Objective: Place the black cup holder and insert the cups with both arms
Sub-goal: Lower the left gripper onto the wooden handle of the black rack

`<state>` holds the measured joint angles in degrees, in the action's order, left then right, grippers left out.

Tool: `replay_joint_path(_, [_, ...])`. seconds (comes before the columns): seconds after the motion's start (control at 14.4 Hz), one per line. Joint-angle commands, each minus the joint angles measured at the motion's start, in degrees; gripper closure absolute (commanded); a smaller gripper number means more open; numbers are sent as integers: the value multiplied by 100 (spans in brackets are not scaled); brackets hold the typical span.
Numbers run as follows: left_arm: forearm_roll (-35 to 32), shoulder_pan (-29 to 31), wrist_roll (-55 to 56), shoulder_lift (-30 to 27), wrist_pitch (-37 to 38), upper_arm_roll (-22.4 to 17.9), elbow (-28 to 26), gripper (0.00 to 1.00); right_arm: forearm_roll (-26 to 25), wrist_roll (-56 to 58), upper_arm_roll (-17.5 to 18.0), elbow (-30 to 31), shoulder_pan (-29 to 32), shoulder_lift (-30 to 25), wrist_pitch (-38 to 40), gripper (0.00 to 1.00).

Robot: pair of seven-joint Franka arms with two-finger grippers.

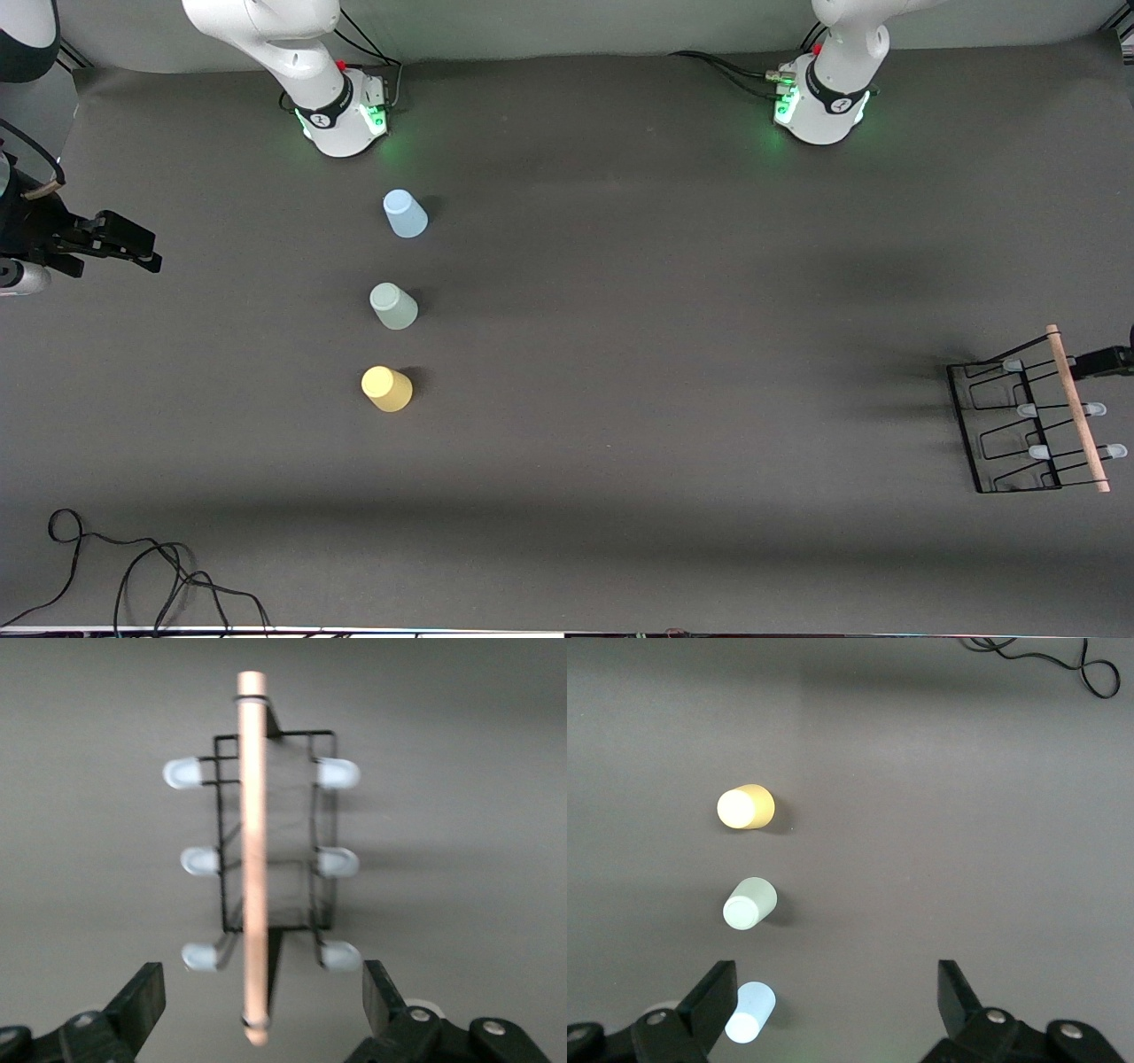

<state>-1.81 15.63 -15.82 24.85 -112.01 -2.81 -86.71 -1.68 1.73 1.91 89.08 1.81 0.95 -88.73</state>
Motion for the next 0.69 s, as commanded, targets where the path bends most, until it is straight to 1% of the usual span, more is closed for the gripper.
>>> replay_joint_path(0.0, [-74,54,-106,274,-320,35,49,2,-8,-32,12,-110,-5,72,31,0])
replay_joint_path(0.14, [-74,54,-106,433,-409,35,57,4,-8,-32,12,-180,-5,125,40,0])
replay_joint_path(0.35, [-74,124,-114,521,-409,44,-39,22,-8,-23,12,-180,4,125,40,0])
replay_joint_path(0.55, [-74,115,-114,539,-471,35,-83,62,-8,-32,20,-180,-5,142,40,0])
replay_joint_path(0.62, [-82,115,-114,539,-462,43,-83,79,-8,-32,20,-180,-5,143,40,0])
